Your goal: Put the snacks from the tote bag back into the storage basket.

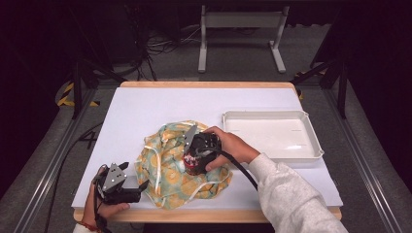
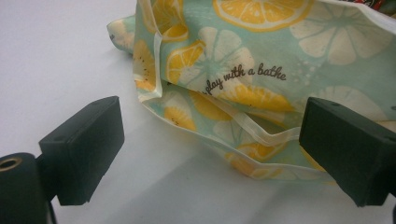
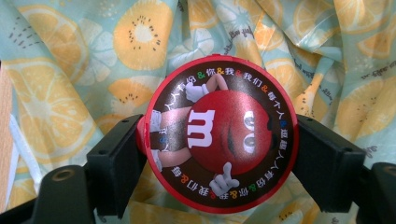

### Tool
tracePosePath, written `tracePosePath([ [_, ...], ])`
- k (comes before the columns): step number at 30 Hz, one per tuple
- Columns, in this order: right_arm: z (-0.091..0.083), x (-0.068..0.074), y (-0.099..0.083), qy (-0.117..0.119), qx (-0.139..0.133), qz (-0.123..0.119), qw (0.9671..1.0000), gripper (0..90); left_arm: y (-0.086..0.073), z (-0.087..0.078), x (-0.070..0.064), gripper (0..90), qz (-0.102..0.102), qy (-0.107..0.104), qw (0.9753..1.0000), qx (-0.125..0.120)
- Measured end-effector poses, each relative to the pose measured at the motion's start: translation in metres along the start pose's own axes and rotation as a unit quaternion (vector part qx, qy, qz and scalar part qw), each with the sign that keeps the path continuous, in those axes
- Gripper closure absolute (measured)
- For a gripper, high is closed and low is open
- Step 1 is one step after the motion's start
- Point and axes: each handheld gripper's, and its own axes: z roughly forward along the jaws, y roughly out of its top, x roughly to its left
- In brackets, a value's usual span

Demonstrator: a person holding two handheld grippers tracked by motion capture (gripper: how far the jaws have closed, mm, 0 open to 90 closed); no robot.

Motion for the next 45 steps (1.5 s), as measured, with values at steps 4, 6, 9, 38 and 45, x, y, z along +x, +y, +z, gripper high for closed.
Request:
tracePosePath([
  [4,-0.001,0.001,0.001,-0.005,0.006,-0.006,1.0000,23.4,0.000,0.000,0.000,7.3,0.000,0.000,1.0000,-0.001],
  [6,-0.002,0.002,0.001,-0.003,0.008,-0.008,0.9999,23.4,0.000,0.000,0.000,7.3,0.000,0.000,1.0000,-0.001],
  [9,-0.003,0.003,0.002,-0.007,0.006,-0.011,0.9999,23.4,0.000,-0.001,0.000,7.3,-0.001,0.002,1.0000,-0.002],
  [38,-0.032,0.004,0.007,-0.024,-0.011,-0.018,0.9995,23.5,-0.001,-0.001,0.000,7.3,-0.002,0.004,1.0000,0.000],
  [45,-0.047,0.004,0.002,-0.030,-0.013,-0.015,0.9994,23.5,-0.001,-0.001,0.000,7.3,-0.002,0.004,1.0000,0.001],
])
